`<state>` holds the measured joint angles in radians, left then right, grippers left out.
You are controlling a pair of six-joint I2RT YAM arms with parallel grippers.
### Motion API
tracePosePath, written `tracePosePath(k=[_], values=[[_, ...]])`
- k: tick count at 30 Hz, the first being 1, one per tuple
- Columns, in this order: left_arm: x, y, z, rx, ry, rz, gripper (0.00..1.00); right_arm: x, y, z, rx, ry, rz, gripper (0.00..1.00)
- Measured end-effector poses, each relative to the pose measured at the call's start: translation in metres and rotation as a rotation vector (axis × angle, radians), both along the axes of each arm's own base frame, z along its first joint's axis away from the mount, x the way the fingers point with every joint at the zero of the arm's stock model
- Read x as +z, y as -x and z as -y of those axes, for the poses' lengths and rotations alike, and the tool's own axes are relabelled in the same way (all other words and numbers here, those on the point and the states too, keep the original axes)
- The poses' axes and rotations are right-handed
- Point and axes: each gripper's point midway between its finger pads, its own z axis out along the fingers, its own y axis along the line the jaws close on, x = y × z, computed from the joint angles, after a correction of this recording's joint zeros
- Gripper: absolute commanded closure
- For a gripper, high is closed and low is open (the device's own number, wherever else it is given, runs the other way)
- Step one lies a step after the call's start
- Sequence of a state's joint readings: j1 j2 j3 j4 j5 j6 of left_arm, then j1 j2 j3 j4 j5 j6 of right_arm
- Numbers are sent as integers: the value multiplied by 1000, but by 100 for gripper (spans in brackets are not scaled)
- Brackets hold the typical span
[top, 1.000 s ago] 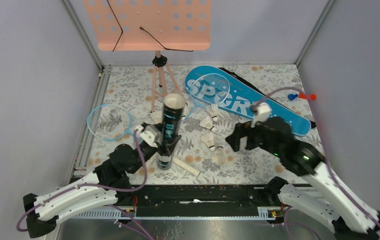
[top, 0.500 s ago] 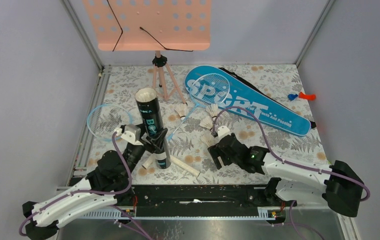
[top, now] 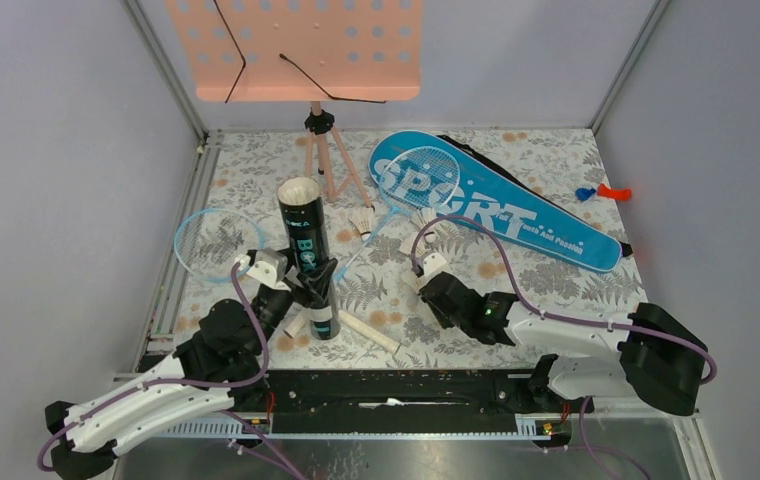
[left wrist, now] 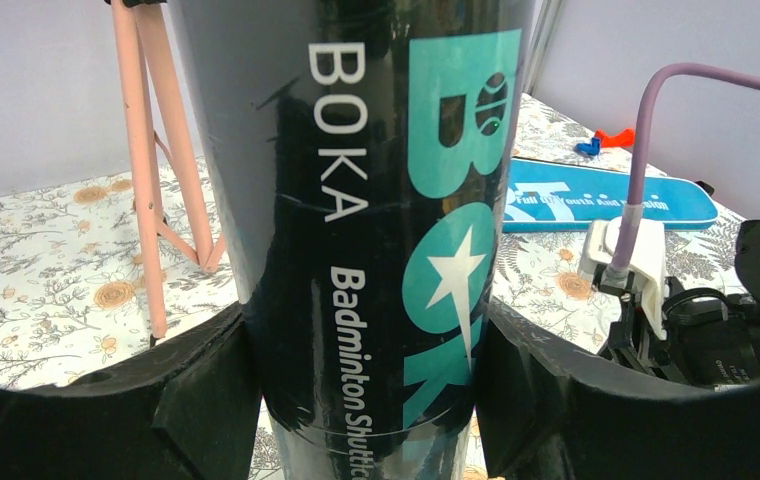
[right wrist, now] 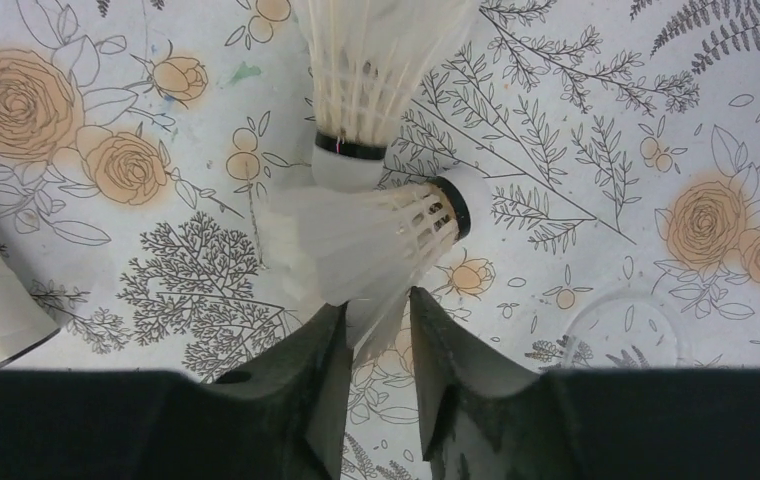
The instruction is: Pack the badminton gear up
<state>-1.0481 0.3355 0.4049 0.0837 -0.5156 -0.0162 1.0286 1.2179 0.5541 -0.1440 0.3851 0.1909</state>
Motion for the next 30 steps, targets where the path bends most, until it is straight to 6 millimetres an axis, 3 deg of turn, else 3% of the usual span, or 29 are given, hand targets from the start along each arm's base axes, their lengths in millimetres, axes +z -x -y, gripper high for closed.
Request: tracePosePath(k=[9,16,21,26,30], values=[[0,1,-2,-2,3,2,82,4,-5,-1,-31,17,16,100],[-1,5,5,-47,-25,17,81,32,5,10,-68,-62,23,100],[-9,22,28,-214,-127,58,81,80,25,18,-61,-157,-17,100],[-42,42,68,-461,-334,67,82,163,50,19,-5,-318,-55,100],[-65,49,91,-595,-490,39,83,222,73,33,52,-417,-56,100]])
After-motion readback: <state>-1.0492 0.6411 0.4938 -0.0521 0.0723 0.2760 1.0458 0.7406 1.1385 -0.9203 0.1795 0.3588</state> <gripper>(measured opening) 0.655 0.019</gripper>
